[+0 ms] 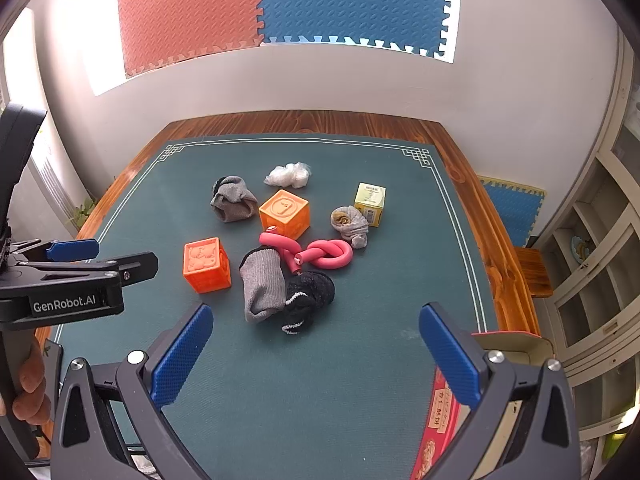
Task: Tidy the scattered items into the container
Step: 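Move both tools toward the flat orange cat block and grey sock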
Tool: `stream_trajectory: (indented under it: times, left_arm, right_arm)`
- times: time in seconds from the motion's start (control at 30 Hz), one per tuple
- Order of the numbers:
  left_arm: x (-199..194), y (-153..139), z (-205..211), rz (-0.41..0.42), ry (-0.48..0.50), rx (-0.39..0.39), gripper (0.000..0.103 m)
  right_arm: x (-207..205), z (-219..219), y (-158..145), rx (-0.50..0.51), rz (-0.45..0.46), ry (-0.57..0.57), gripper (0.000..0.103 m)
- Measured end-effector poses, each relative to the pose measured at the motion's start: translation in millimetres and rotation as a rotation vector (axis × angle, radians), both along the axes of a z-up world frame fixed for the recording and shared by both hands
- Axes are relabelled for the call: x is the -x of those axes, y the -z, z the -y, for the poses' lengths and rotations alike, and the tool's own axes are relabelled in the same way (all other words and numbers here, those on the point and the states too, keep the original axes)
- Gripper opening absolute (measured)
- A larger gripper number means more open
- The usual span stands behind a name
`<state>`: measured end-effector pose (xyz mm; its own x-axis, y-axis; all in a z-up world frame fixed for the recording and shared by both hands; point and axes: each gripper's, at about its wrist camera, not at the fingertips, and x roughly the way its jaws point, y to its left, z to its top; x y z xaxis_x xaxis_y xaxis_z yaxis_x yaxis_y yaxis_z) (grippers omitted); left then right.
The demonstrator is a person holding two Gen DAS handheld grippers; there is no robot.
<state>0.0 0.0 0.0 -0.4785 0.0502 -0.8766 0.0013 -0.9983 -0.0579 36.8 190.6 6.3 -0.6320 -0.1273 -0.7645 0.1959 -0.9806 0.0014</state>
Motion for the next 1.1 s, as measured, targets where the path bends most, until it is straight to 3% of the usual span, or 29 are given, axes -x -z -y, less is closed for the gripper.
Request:
stream_trajectory:
  times: [0.67,1.1]
  left_arm:
    - [-10,-1,0,-0.009,0.019,-0.017,0.088]
    - [-17,10,29,0.012,-0.035,-0.021,0.088]
  right_arm:
    - [-10,3,-2,0.009,-0.008,0.004,0.103]
    - [-17,13,4,0.027,0.007,-0.006,0.103]
